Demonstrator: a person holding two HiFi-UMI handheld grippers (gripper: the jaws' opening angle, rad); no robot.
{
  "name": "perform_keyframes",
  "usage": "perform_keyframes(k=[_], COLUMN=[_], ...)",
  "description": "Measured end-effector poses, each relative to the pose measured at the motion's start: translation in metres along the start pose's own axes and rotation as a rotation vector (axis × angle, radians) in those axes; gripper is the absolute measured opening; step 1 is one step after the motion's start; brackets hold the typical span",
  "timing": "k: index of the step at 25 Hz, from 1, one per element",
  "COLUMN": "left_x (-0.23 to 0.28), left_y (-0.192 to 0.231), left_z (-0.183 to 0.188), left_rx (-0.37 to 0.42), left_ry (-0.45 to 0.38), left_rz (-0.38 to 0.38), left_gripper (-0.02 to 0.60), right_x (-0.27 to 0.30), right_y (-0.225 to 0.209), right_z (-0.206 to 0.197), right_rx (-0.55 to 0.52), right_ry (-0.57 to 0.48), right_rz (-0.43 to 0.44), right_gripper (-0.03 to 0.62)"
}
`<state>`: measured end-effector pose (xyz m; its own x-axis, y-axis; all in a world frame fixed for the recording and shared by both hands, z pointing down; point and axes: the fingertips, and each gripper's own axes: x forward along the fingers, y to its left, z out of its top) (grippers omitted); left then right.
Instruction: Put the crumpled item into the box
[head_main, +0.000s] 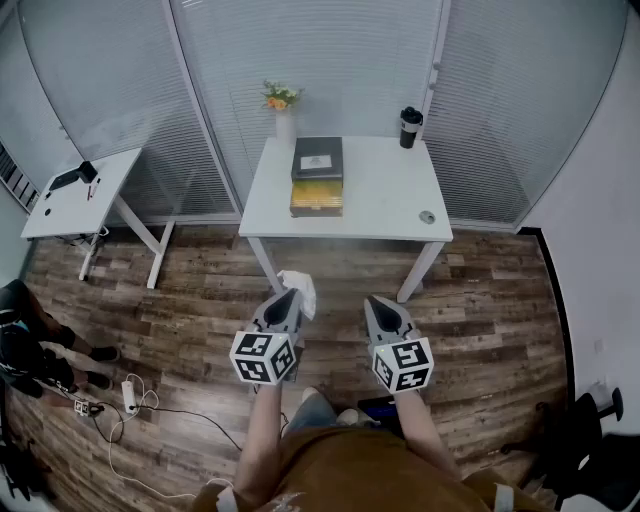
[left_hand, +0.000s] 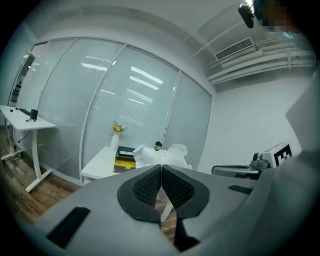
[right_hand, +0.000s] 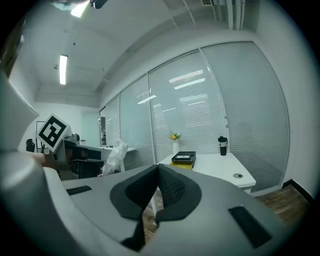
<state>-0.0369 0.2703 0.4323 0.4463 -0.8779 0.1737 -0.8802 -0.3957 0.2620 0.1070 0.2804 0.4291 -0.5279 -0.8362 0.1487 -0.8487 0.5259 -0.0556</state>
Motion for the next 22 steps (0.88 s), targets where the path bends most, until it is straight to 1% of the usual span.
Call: perform_keyframes(k=[5,8,10,14,22], left_x=[-0.002,-0.007,-0.011,-0.015,-0.028], left_y=[-0.007,-0.007,-0.004,0.002,0.013], left_z=[-0.004,-0.006,-0.009,-0.011,-0.009], left_rx=[0.005,0.055,0.074,0.073,0.079], left_ry=[0.02,0.037,0.047,0.048,0.035], left_rz=[-0.001,0.023,0.042,0.055,0.1], left_gripper=[0.03,0.029,0.029,0.03,0.03], right_x=[-0.005,-0.01,-0.011,-0.008,-0.007], right_y=[0.002,0.002,0.002,0.003,0.006], right_z=[-0.001,-0.002,-0.003,-0.004,-0.004], right_rx=[-0.019,-0.043,-0.048,-0.041,-0.028], right_ry=[0.021,0.027,0.028,0.03,0.019], right_rz=[0.011,0.005,0.002,-0.009,0.001], right_gripper=[0.012,0.012,0.012,0.012,0.012])
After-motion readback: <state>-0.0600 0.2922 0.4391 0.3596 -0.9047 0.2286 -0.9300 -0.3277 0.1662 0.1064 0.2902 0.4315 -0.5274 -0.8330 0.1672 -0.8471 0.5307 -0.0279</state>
